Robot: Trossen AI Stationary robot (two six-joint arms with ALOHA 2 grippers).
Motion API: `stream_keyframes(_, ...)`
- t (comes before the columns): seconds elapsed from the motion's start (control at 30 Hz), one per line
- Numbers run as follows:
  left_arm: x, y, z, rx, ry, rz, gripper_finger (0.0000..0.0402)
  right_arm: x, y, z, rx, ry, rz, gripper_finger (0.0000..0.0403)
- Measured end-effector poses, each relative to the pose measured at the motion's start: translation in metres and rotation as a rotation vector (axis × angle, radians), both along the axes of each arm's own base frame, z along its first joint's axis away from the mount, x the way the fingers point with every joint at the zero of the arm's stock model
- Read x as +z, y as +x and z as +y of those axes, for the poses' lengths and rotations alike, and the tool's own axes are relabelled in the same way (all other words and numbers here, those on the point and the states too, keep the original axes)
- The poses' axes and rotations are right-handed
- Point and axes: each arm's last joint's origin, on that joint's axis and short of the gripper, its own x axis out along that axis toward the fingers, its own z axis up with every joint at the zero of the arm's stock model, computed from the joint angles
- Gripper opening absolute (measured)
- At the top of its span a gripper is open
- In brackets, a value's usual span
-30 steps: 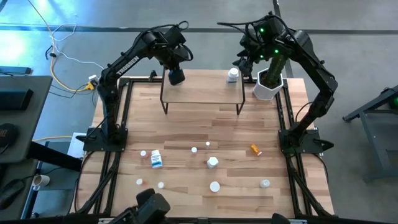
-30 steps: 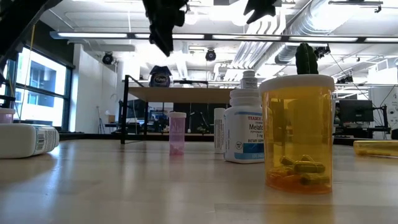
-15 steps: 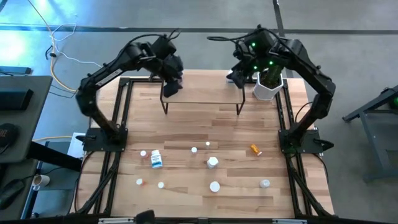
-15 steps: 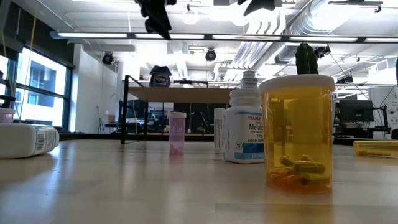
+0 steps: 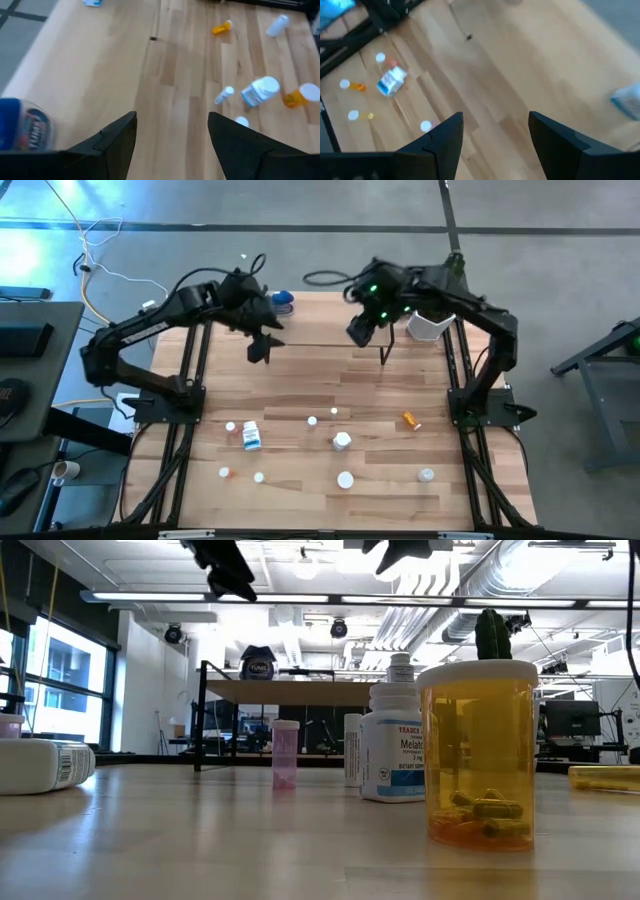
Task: Pick and place medicine bottles onto shelf by color
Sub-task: Put the yellow pill bottle on the shelf
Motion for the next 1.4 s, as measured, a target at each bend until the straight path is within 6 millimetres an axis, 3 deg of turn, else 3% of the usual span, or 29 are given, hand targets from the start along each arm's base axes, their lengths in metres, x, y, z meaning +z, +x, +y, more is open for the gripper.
stream_keyframes(0.23,-0.008,-0.021,-0.020,0.006,-0.018,-0.026,0.0230,-0.034,0.034,0.020,0.029,0.060,0.133,0.0216)
stream_keyframes(0.47,0.003,-0.040,-0.031,0.036,0.010,-0.081,0.0230,-0.062,0.060,0.041,0.036,0.131,0.206,0.0216)
stream_keyframes(0.8,0.016,-0.058,-0.042,0.049,0.060,-0.142,0.0230,-0.091,0.082,0.071,-0.018,0.170,0.287,0.0216)
stream_keyframes(1.4,0.022,-0.071,-0.048,0.077,0.100,-0.162,0.0230,-0.166,0.118,0.119,-0.087,0.184,0.488,0.0216)
